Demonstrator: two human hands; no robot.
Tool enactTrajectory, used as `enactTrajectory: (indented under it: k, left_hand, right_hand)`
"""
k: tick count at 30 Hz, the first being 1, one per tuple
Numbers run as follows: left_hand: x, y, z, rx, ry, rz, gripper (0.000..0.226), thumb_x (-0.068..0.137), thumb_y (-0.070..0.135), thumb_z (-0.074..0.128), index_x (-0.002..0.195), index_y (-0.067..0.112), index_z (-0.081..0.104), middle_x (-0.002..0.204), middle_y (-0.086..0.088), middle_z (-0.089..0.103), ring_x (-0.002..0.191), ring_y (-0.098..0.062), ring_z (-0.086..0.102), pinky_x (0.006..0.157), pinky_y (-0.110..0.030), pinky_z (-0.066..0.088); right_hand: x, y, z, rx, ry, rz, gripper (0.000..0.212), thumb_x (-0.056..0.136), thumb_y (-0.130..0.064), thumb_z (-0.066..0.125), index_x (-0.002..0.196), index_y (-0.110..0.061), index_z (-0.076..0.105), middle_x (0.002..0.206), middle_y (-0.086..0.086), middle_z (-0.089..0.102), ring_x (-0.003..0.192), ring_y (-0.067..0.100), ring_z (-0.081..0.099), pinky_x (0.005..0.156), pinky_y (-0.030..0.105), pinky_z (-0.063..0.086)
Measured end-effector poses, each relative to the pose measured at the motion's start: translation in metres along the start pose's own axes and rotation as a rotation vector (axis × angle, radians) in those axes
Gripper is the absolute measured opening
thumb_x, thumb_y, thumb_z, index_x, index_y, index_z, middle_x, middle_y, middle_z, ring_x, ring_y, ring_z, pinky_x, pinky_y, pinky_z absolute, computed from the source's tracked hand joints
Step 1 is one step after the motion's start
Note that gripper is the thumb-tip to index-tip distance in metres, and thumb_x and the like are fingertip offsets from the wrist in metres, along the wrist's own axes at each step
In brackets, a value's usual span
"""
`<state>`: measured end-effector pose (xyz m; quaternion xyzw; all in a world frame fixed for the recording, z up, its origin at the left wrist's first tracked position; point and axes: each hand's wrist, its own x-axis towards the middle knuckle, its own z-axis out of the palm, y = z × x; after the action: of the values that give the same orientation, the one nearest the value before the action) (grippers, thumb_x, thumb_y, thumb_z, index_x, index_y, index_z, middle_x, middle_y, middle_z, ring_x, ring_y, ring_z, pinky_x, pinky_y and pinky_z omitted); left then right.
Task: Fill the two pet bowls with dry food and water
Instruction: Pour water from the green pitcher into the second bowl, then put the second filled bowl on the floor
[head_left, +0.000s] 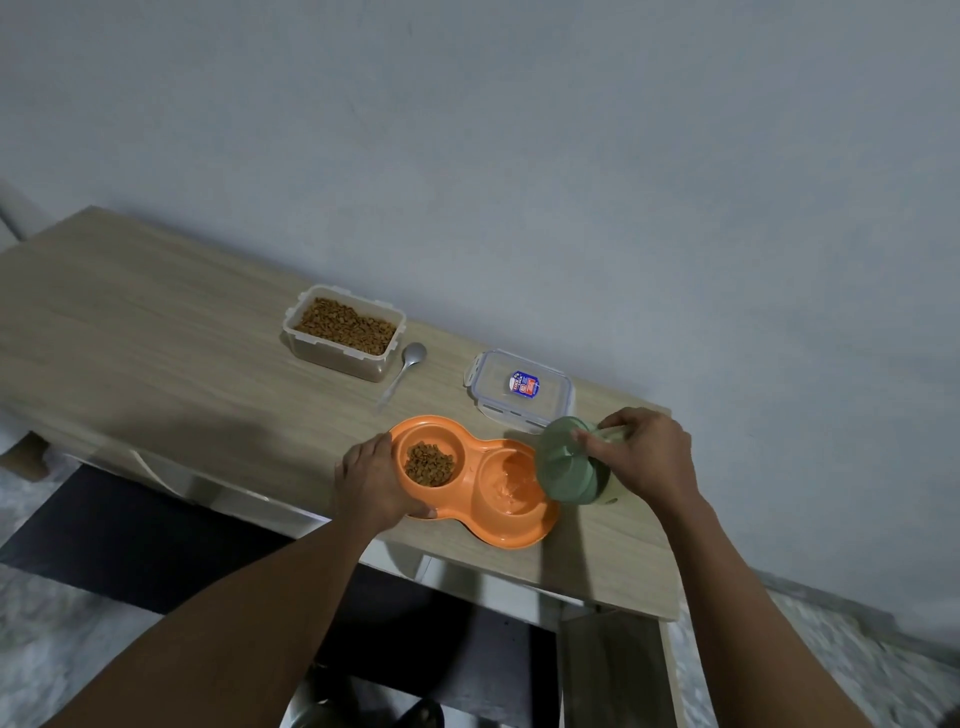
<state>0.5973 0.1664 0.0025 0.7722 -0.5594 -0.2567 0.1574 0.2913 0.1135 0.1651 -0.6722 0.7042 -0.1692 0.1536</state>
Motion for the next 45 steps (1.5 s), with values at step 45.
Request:
enactTrajectory:
  k: [45]
  left_hand:
    - [0.008,-0.009,-0.006,-0.100,-0.119,0.006,0.123,0.017,0.076,0.080,0.122,0.024,0.044,0.117,0.001,0.064,0.114,-0.028,0.060,0.096,-0.049,0.051]
  right_hand:
    - [-0.081,0.001,0.143,0.521,0.050,0.657,0.016,0.088,0.000,0.052,0.101,-0.008,0.058,0.087,0.002,0.057,0.076,0.019,0.052,0.060,0.028,0.038]
